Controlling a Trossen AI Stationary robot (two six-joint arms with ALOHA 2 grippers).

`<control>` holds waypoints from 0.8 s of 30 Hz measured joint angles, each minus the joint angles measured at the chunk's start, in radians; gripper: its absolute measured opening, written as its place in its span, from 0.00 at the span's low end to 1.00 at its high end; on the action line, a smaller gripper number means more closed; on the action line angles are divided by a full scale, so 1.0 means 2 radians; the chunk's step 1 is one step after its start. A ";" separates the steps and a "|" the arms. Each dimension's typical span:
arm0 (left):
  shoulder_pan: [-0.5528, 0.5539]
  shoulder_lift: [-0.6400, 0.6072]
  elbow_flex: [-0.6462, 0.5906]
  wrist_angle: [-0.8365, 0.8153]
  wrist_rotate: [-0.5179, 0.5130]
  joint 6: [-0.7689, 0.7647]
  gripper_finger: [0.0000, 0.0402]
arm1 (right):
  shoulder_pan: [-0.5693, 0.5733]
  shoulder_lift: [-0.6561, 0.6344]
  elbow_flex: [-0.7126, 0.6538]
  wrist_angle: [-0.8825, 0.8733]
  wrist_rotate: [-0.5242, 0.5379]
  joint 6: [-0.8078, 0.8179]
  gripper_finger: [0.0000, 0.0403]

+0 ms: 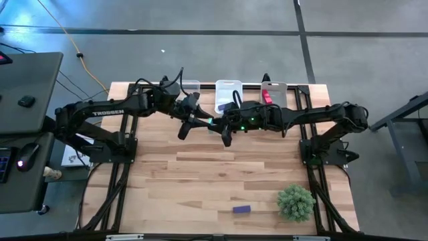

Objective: Sort & place blocks by color
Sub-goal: Put the blue block into the transparent bin

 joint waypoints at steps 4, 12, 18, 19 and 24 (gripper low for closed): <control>0.001 0.009 0.000 0.000 0.019 0.000 0.13 | 0.000 0.000 0.000 -0.007 0.000 0.001 0.25; 0.001 0.014 0.000 0.000 0.020 0.000 0.01 | 0.000 0.000 -0.001 -0.016 0.001 0.002 0.25; 0.001 0.014 0.000 0.000 0.020 -0.002 0.00 | 0.000 0.000 -0.001 -0.017 0.001 0.001 0.25; 0.001 0.014 0.000 0.000 0.020 -0.002 0.00 | 0.000 0.000 -0.001 -0.017 0.001 0.001 0.25; 0.001 0.014 0.000 0.001 0.020 -0.004 0.00 | 0.000 0.000 -0.001 -0.018 0.002 0.000 0.32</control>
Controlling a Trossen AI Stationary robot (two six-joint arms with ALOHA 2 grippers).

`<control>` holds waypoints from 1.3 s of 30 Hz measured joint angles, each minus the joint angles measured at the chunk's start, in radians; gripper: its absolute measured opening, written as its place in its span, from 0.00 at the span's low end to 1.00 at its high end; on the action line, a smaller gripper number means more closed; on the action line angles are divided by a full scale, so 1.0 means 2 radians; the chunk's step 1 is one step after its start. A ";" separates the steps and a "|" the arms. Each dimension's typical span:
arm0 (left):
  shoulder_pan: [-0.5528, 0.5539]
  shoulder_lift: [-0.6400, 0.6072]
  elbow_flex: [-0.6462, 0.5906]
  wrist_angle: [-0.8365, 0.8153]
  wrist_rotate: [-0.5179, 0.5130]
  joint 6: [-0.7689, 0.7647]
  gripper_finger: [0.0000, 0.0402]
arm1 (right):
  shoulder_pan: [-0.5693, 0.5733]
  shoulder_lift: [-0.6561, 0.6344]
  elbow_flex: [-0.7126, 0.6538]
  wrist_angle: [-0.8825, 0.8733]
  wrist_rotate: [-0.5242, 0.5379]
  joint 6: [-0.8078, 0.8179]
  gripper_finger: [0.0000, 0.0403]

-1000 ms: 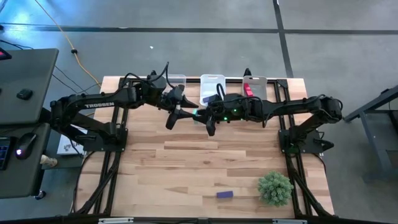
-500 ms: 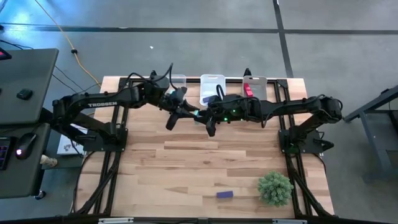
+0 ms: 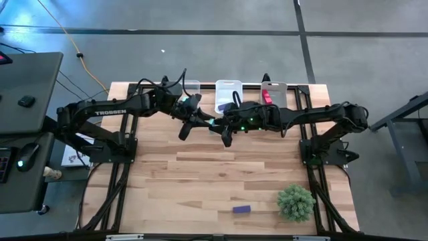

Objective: Sort & place blocks by color
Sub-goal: Put the blue block into the transparent bin

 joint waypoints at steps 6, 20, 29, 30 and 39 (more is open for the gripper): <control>0.000 0.001 0.000 0.001 -0.001 -0.002 0.00 | 0.000 0.000 0.000 0.000 0.011 -0.003 0.39; 0.001 0.001 0.000 0.000 -0.011 -0.001 0.00 | 0.000 0.000 0.002 -0.004 0.015 0.000 0.52; 0.015 0.001 -0.001 -0.004 -0.011 -0.002 0.00 | -0.001 -0.001 0.003 -0.021 0.017 0.006 0.61; 0.018 0.001 -0.001 -0.004 -0.011 -0.002 0.00 | -0.003 -0.001 0.003 -0.027 0.018 0.009 0.61; 0.056 0.001 -0.001 -0.021 -0.011 0.017 0.00 | -0.022 -0.001 0.003 -0.042 0.009 0.041 0.61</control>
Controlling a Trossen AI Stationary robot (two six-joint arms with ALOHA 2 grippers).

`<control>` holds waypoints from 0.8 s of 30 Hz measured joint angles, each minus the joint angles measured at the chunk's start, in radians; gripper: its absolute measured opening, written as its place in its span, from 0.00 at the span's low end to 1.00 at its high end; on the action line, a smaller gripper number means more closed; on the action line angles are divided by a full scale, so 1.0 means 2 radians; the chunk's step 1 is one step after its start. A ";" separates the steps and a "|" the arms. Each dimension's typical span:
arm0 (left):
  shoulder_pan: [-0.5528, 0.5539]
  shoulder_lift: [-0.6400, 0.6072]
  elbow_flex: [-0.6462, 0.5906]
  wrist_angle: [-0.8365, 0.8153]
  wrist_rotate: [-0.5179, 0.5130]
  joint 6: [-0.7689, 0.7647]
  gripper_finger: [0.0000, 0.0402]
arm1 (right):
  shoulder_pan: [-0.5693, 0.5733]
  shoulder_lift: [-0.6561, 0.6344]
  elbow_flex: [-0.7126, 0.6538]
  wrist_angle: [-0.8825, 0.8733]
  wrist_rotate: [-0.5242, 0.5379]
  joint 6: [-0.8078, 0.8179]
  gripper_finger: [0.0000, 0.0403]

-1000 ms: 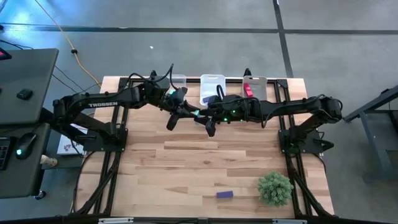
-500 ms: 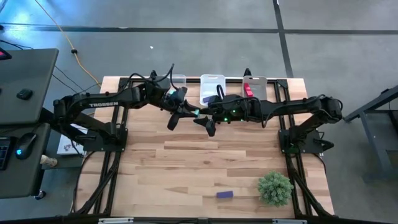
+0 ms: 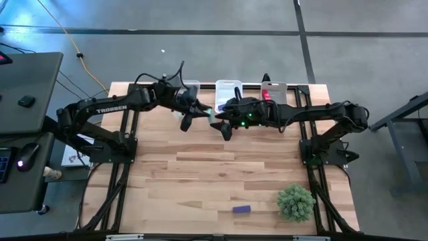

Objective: Sort & place blocks by color
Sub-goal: Put the blue block into the transparent bin

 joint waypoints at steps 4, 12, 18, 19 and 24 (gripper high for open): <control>0.026 0.000 0.000 -0.021 -0.001 0.021 0.00 | -0.001 0.000 0.000 -0.001 0.005 0.000 0.61; 0.086 0.000 0.000 -0.092 -0.103 0.096 0.00 | -0.004 0.000 0.000 -0.001 0.006 0.000 0.61; 0.129 0.017 0.000 -0.133 -0.157 0.119 0.00 | -0.004 0.000 -0.001 -0.001 0.018 0.000 0.61; 0.134 0.021 0.000 -0.136 -0.158 0.118 0.00 | -0.004 0.000 -0.001 -0.001 0.022 0.000 0.61; 0.154 0.044 0.000 -0.145 -0.167 0.110 0.00 | -0.004 0.000 -0.001 -0.001 0.033 0.000 0.61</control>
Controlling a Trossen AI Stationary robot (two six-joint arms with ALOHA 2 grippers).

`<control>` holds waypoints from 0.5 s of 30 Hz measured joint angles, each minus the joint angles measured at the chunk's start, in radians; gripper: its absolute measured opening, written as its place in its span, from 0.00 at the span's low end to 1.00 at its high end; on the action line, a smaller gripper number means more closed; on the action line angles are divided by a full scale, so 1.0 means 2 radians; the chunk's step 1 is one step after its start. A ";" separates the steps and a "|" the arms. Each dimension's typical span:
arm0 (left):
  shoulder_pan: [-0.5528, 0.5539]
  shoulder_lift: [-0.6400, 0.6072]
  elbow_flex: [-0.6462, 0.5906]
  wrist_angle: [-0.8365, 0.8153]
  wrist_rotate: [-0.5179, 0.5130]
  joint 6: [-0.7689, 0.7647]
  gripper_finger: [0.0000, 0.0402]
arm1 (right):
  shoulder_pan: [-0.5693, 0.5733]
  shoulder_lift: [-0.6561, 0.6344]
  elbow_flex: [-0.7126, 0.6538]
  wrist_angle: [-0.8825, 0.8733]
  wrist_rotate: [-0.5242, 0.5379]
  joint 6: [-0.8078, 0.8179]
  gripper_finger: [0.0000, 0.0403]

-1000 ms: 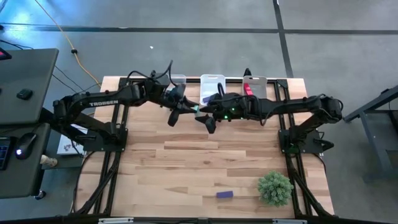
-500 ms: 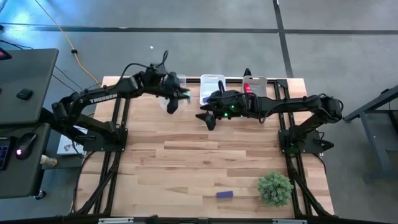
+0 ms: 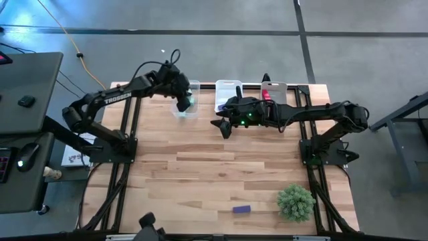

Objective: Sort & place blocks by color
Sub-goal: Put the blue block into the transparent bin

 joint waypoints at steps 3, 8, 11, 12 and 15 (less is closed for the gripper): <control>0.006 0.016 0.000 -0.015 -0.019 -0.014 0.00 | 0.000 0.000 0.000 0.000 0.001 0.003 0.61; 0.007 0.042 0.000 -0.041 -0.040 -0.043 0.00 | 0.000 0.000 0.000 -0.001 0.001 0.012 0.61; 0.007 0.057 0.000 -0.045 -0.044 -0.049 0.00 | 0.000 0.000 0.000 -0.001 0.001 0.012 0.61; 0.007 0.061 0.000 -0.047 -0.044 -0.054 0.00 | 0.000 0.000 0.000 -0.001 0.001 0.012 0.61; 0.007 0.073 0.000 -0.045 -0.044 -0.064 0.00 | 0.000 0.000 0.000 -0.004 -0.001 0.012 0.61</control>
